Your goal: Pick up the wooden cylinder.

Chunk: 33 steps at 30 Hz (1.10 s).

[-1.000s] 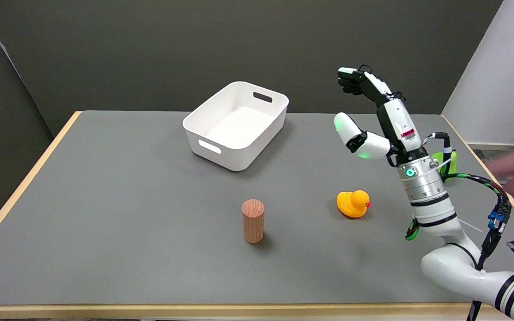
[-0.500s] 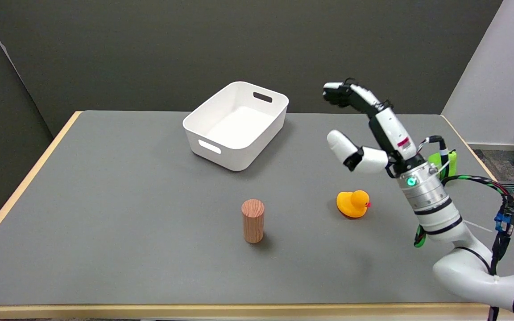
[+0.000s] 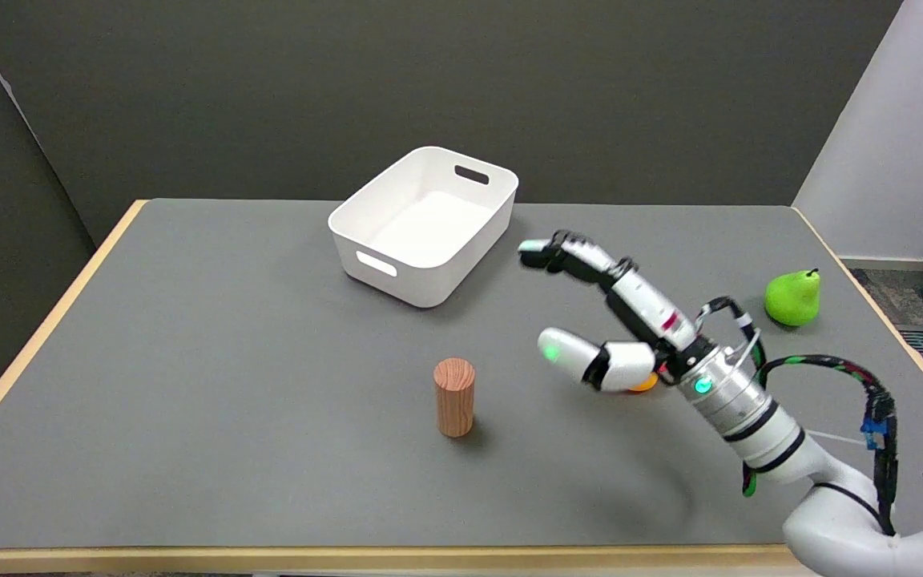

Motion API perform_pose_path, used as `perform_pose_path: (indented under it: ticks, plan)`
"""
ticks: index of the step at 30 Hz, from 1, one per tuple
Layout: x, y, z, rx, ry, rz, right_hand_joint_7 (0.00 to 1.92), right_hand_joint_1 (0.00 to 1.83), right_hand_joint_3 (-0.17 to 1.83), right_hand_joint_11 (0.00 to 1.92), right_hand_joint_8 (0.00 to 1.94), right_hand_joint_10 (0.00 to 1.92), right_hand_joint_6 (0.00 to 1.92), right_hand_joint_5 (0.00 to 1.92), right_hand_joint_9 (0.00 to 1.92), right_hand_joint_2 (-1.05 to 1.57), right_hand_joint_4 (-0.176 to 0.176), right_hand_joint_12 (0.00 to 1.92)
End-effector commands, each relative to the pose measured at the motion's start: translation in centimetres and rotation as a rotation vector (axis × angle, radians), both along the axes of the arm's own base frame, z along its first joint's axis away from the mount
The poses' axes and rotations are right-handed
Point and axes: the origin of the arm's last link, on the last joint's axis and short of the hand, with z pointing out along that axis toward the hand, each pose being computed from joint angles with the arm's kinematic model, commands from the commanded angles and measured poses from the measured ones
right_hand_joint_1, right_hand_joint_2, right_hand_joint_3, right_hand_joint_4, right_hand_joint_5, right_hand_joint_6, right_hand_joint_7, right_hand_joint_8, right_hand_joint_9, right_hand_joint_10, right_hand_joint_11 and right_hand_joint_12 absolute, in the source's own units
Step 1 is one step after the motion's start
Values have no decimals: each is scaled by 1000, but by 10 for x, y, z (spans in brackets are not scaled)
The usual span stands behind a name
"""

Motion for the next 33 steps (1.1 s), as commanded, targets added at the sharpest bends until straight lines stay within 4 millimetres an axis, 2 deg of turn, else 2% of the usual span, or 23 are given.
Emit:
perform_pose_path:
  ticks: [1,4,8,11,33]
  plan:
    - [-64,15,-42,135,70,-266,313,474,834,2,391,699,460,230,99,639,-111,1206]
    - [-64,7,-41,127,77,-257,318,484,834,4,391,706,462,232,107,641,-112,1204]
    - [-54,-11,-37,115,100,-229,344,507,833,21,400,732,476,246,139,644,-110,1206]
    - [-56,-18,-38,110,136,-248,361,524,840,34,412,753,490,257,162,642,-106,1216]
    - [-66,-29,-54,91,116,-298,389,535,857,62,423,775,511,275,199,636,-94,1237]
